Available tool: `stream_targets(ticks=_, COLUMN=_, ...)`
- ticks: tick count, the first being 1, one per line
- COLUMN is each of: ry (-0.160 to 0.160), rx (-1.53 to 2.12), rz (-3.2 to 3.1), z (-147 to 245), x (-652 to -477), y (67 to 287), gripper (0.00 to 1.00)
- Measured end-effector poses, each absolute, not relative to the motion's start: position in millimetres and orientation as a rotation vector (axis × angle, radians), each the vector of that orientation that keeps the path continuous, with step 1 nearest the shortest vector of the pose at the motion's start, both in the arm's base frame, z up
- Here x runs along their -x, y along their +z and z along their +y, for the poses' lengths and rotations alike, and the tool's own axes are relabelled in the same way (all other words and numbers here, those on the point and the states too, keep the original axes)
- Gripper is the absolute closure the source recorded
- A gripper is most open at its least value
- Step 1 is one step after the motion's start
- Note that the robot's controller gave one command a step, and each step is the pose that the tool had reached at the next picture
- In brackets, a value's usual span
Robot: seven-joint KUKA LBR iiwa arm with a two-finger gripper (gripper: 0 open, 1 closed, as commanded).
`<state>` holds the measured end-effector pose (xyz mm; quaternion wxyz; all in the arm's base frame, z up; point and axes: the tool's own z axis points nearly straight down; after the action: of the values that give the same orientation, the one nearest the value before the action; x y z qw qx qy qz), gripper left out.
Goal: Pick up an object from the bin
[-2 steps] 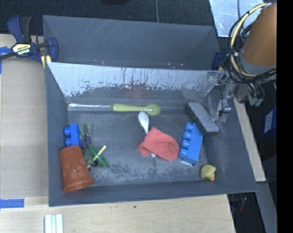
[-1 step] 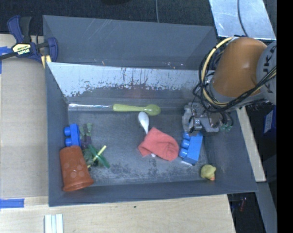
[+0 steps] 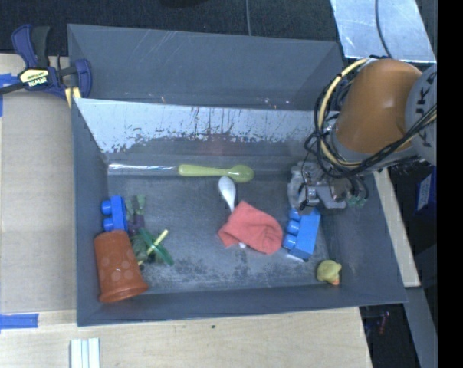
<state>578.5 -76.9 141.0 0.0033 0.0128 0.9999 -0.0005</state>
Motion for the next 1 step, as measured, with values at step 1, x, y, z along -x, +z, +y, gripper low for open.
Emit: stream_targets(ticks=1, ry=-0.002, rx=-0.072, rz=3.131, z=-34.9, x=-574.2, y=108.8, gripper=1.0)
